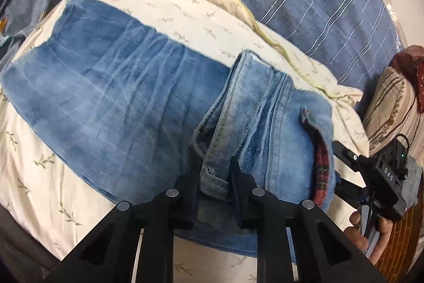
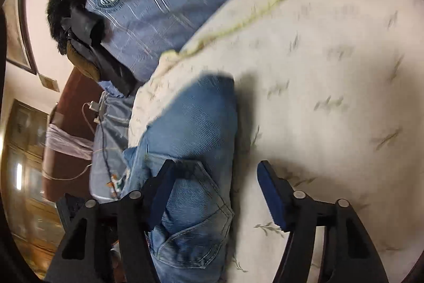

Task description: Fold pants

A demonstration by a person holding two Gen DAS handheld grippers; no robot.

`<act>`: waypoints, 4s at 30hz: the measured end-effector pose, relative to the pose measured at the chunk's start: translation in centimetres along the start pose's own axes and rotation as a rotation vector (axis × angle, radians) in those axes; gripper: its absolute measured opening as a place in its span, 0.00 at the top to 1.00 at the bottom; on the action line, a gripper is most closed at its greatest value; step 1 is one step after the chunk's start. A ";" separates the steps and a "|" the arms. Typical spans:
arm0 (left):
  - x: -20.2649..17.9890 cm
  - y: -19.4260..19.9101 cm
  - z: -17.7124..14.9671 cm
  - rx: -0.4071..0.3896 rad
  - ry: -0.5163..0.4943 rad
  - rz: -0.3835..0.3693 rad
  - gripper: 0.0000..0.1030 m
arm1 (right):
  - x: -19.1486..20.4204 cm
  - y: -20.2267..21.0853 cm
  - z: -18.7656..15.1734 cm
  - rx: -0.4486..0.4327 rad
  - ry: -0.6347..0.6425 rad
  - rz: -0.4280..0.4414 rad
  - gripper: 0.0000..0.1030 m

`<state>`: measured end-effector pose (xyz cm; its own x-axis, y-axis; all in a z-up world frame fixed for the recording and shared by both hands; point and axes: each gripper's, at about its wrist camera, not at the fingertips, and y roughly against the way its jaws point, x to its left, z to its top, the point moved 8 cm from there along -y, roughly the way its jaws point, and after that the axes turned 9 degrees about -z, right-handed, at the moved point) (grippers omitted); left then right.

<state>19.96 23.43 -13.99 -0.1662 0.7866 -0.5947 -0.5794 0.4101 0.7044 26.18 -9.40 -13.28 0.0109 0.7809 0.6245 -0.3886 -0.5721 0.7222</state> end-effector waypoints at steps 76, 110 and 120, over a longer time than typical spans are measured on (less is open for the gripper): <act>-8.6 5.2 -2.3 -0.383 -0.028 0.058 0.87 | 7.2 5.6 -2.3 -0.121 0.366 0.060 0.37; -34.6 -8.3 -14.6 -0.154 -0.936 -0.081 0.86 | 0.3 11.5 6.2 -0.177 0.300 -0.052 0.93; -34.2 -12.3 -17.6 0.036 -0.854 -0.205 0.64 | -8.3 8.6 7.5 -0.055 -0.009 -0.057 0.82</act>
<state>18.73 -16.69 -9.17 0.6006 0.7667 -0.2270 -0.5048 0.5838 0.6359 29.61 -22.67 -10.01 0.0427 0.8091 0.5860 -0.4368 -0.5124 0.7393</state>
